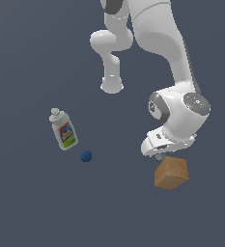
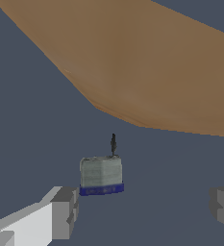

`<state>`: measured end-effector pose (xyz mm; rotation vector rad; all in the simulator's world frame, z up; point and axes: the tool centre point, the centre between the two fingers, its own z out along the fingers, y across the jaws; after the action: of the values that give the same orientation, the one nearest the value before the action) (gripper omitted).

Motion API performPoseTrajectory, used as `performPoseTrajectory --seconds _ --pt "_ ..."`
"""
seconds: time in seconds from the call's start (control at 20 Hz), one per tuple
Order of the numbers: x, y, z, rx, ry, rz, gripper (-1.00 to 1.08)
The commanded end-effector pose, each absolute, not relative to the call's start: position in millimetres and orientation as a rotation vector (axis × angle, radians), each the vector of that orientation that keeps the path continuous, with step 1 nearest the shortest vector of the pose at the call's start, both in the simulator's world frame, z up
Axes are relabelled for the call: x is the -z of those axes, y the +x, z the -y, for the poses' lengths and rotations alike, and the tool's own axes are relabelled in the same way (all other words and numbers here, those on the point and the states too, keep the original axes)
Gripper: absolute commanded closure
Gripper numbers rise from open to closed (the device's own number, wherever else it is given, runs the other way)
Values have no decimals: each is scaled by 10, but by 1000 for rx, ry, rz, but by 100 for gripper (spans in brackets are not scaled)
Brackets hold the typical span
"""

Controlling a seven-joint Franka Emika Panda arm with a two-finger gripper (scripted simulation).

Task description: Pick up a designated object from a clutter of objects.

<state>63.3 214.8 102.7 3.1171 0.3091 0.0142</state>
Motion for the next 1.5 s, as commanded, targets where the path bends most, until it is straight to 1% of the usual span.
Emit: performPoseTrajectory --seconds 0.0,0.35,0.65,1.15,1.4,1.45 --pt "-869 608 -2273 -10 3119 -328 -92" --pt "-639 551 -2451 -1 3121 -355 -92" --pt "-607 545 -2451 1 3121 -356 -92" --pt "-186 535 -2456 0 3121 -357 -92" --pt "-126 546 -2460 0 3121 -357 -92" --pt "-126 546 -2460 0 3121 -357 108"
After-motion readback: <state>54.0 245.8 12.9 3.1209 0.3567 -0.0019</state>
